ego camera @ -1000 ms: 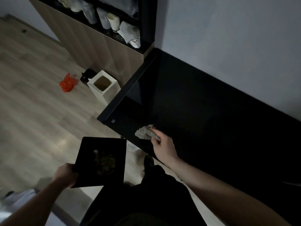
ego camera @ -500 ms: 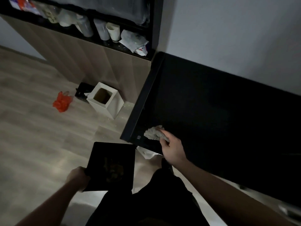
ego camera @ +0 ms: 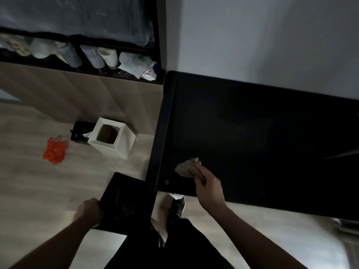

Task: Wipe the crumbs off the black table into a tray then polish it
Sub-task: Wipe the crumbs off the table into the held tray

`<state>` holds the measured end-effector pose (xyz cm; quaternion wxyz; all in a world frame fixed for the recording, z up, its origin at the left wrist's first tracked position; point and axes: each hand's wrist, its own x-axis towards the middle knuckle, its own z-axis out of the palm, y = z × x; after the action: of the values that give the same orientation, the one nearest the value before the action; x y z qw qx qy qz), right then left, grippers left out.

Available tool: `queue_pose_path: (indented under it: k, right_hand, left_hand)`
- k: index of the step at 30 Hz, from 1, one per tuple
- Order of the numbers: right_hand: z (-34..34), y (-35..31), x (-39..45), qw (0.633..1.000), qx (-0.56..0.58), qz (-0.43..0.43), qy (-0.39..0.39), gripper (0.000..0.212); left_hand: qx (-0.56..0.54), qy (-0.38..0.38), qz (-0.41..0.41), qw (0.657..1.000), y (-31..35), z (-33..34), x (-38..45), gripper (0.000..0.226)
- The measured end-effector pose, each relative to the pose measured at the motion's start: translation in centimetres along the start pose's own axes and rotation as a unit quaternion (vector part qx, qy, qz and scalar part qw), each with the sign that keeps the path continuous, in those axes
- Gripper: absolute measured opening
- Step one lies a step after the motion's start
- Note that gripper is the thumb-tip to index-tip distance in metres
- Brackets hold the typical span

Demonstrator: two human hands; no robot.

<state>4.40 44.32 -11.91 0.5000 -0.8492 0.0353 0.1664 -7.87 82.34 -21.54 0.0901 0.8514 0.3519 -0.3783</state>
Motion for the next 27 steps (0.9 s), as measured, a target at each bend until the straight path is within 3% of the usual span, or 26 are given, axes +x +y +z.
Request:
queue_pose_path:
  k: [9,15,21,27]
  right_hand:
    - [2.4,-0.7,6.2,1.0,-0.011,-0.028,-0.001,0.045]
    - [5.2,-2.4,10.0,0.999,-0.015,-0.031,0.026,0.049]
    - [7.4,-2.4,16.6,0.996,-0.025,-0.023,0.088,0.052]
    - [9.1,-0.5,25.7,0.981,-0.093,-0.078,0.148,0.051]
  left_hand:
    - [0.029,0.028,-0.01,0.999,1.0,-5.4,6.2,0.035]
    - [0.016,0.033,-0.001,0.999,2.4,-7.3,12.1,0.028]
    - [-0.02,-0.002,0.01,1.0,5.9,-5.8,21.3,0.029]
    - [-0.082,-0.026,0.029,0.996,10.9,-1.8,31.9,0.031]
